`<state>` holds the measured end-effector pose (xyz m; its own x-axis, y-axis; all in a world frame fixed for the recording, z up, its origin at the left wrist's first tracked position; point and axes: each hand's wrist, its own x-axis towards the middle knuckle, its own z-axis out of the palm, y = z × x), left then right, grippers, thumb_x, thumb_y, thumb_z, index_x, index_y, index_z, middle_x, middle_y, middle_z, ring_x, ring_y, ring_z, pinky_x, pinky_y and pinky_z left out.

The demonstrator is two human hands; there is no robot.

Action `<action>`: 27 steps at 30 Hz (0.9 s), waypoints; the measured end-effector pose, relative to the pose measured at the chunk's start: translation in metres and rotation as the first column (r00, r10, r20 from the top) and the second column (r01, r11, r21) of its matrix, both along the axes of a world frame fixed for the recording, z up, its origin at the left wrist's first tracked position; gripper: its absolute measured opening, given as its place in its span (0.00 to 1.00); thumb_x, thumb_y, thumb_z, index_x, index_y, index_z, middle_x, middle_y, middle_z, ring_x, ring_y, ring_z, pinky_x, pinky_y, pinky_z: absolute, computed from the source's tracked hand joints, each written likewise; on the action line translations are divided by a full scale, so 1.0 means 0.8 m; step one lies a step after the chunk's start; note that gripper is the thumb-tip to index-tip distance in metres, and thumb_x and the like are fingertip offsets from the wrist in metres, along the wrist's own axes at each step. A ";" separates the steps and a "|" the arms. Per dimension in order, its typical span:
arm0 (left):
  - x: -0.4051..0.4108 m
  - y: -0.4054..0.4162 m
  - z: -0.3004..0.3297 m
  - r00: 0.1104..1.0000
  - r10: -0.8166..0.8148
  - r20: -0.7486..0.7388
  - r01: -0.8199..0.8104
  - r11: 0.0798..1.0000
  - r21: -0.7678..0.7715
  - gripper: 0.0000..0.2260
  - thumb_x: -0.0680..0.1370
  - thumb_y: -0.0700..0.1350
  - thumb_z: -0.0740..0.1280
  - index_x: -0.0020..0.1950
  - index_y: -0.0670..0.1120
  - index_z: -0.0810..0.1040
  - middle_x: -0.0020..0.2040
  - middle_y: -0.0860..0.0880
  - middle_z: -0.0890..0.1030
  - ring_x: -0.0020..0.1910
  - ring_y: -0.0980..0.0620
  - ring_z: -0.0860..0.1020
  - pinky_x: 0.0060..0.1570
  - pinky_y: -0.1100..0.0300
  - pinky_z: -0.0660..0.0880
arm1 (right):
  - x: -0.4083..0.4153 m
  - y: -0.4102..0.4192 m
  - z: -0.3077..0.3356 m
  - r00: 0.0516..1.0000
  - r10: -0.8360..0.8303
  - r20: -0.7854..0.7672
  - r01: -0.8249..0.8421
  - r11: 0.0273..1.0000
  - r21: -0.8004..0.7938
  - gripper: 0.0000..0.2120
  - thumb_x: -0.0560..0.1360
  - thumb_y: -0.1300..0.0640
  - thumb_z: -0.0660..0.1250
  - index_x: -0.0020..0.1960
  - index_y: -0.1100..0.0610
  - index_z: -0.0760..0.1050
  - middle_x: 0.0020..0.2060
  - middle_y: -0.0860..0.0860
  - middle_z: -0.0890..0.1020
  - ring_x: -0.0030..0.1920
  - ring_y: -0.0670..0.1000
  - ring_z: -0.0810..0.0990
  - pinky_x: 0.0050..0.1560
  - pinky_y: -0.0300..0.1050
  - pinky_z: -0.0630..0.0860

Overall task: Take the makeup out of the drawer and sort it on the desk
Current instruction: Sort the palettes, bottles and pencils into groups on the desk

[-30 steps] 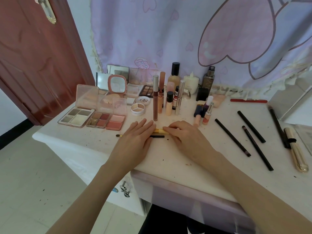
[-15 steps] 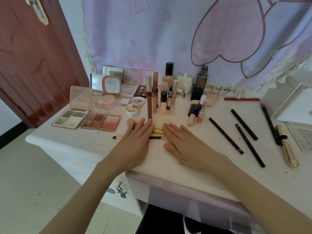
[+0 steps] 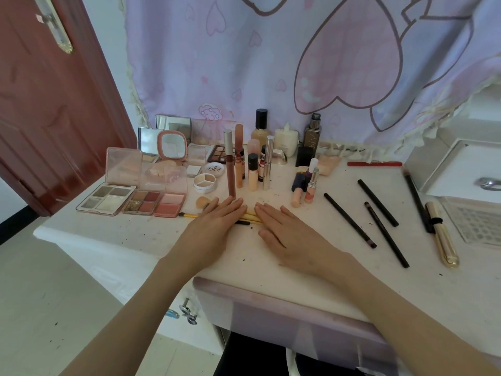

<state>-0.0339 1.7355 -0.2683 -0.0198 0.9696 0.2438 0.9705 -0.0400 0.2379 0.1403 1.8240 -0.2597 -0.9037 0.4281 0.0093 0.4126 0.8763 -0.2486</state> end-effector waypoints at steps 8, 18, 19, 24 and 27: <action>0.055 0.005 0.021 0.988 -0.152 0.028 0.148 0.982 0.116 0.22 0.81 0.53 0.48 0.68 0.45 0.70 0.68 0.46 0.72 0.69 0.48 0.68 0.67 0.52 0.61 | 0.064 0.003 0.019 0.882 -0.154 -0.444 0.157 0.987 -0.031 0.18 0.79 0.57 0.58 0.67 0.58 0.70 0.63 0.52 0.75 0.64 0.44 0.67 0.63 0.28 0.57; 0.169 0.090 0.009 0.921 -0.384 -0.063 0.388 0.916 0.101 0.29 0.69 0.26 0.63 0.69 0.44 0.70 0.69 0.45 0.70 0.71 0.45 0.65 0.67 0.52 0.62 | 0.182 0.046 0.018 0.678 -0.657 -0.329 0.677 0.733 -0.069 0.12 0.77 0.58 0.63 0.59 0.59 0.76 0.53 0.53 0.76 0.51 0.52 0.76 0.53 0.38 0.68; 0.175 0.099 0.007 0.916 -0.395 -0.067 0.400 0.912 0.094 0.29 0.70 0.26 0.62 0.68 0.44 0.71 0.69 0.45 0.70 0.71 0.45 0.64 0.67 0.53 0.61 | 0.185 0.049 0.020 0.663 -0.672 -0.330 0.691 0.719 -0.076 0.12 0.77 0.58 0.63 0.59 0.59 0.77 0.53 0.54 0.76 0.49 0.52 0.77 0.55 0.40 0.70; 0.191 0.129 0.005 0.899 -0.428 -0.093 0.437 0.891 0.122 0.22 0.62 0.31 0.74 0.54 0.46 0.81 0.52 0.46 0.81 0.53 0.47 0.80 0.50 0.57 0.76 | 0.175 0.090 0.039 0.629 -0.719 -0.296 0.744 0.667 -0.041 0.12 0.78 0.57 0.61 0.57 0.61 0.76 0.53 0.56 0.75 0.51 0.55 0.76 0.59 0.48 0.69; 0.192 0.137 0.009 0.893 -0.448 -0.030 0.449 0.887 0.109 0.20 0.64 0.30 0.71 0.53 0.45 0.81 0.51 0.45 0.81 0.51 0.46 0.80 0.48 0.59 0.76 | 0.163 0.116 0.041 0.649 -0.749 -0.131 0.755 0.656 -0.012 0.12 0.78 0.55 0.60 0.54 0.63 0.76 0.52 0.56 0.77 0.51 0.54 0.76 0.47 0.42 0.69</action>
<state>0.1195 1.8451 -0.2611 0.4118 0.8420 0.3484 0.8437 -0.4968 0.2033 0.2704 1.9165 -0.2266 -0.2625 0.9572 0.1221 0.9056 0.2881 -0.3113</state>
